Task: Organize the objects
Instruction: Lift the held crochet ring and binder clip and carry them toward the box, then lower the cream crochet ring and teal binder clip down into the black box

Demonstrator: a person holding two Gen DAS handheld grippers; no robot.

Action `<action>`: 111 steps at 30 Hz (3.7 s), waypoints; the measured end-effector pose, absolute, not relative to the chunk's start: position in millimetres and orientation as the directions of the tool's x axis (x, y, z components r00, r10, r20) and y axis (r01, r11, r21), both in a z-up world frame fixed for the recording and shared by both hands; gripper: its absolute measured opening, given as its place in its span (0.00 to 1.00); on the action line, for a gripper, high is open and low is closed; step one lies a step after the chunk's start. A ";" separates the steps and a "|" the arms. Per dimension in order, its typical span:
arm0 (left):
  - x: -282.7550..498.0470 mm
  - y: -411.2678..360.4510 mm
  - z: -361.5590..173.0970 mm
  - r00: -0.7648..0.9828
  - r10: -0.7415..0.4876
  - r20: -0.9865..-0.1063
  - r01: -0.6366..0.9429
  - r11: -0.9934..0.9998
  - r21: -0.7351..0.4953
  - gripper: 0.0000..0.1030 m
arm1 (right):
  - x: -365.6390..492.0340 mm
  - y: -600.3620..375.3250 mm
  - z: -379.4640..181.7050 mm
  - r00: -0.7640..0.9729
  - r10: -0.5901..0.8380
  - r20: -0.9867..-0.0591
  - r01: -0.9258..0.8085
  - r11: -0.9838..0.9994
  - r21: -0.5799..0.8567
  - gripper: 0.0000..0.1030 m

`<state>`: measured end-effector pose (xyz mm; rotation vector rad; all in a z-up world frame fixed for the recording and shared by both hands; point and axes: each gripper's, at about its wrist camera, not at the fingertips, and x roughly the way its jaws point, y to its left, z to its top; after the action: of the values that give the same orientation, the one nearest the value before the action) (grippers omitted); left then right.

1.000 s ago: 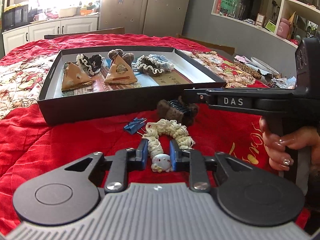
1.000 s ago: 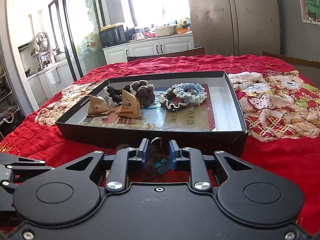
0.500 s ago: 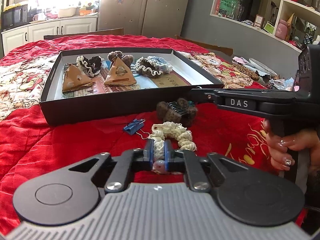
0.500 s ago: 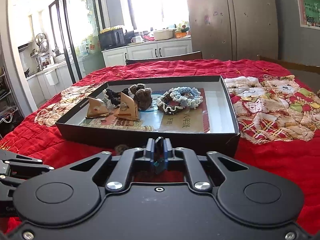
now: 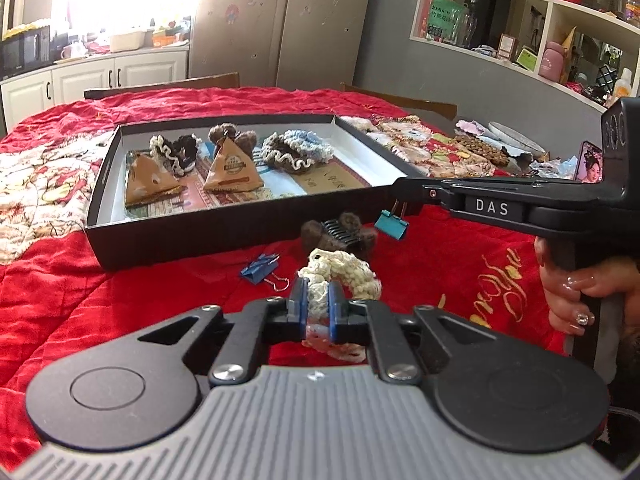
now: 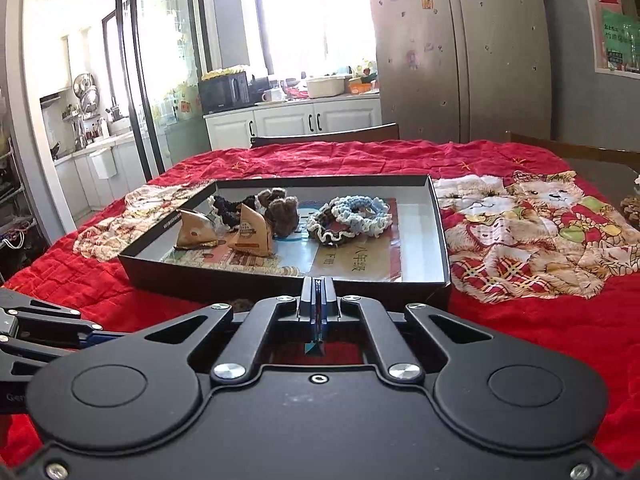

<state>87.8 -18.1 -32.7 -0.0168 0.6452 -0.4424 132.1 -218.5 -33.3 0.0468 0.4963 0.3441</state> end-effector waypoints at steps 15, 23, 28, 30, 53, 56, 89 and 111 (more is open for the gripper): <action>79.7 -19.7 -7.5 0.737 -0.425 -0.526 0.413 0.899 -0.147 0.11 | 118.4 -222.7 -13.5 0.831 0.368 -0.417 -0.345 0.929 0.133 0.03; 80.5 -22.4 11.7 0.767 -0.426 -0.480 0.421 0.898 -0.125 0.11 | 116.3 -223.3 -1.2 0.840 0.375 -0.393 -0.356 0.926 0.124 0.03; 86.6 -24.8 21.5 0.779 -0.427 -0.458 0.425 0.898 -0.115 0.12 | 117.5 -224.0 2.3 0.844 0.371 -0.388 -0.352 0.928 0.122 0.03; 88.8 -26.4 23.9 0.781 -0.430 -0.454 0.428 0.897 -0.113 0.12 | 117.8 -224.0 4.4 0.845 0.371 -0.385 -0.352 0.928 0.120 0.03; 170.3 -42.0 43.1 0.819 -0.362 -0.446 0.352 0.930 -0.109 0.12 | 180.5 -221.3 22.6 0.865 0.330 -0.378 -0.312 0.944 0.109 0.03; 182.2 -44.1 40.5 0.818 -0.354 -0.453 0.342 0.933 -0.113 0.12 | 191.8 -218.4 19.3 0.863 0.322 -0.389 -0.306 0.946 0.103 0.03; 249.9 -50.2 -18.7 0.765 -0.318 -0.560 0.276 0.948 -0.161 0.12 | 270.3 -214.0 -44.7 0.828 0.274 -0.490 -0.233 0.962 0.144 0.03; 257.0 -53.3 -30.9 0.756 -0.295 -0.584 0.266 0.954 -0.139 0.13 | 272.5 -208.2 -50.5 0.834 0.267 -0.484 -0.239 0.964 0.119 0.03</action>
<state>257.0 -53.3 -30.9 -0.0481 0.6448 -0.3059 272.5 -208.2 -50.5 0.0544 0.5201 0.2684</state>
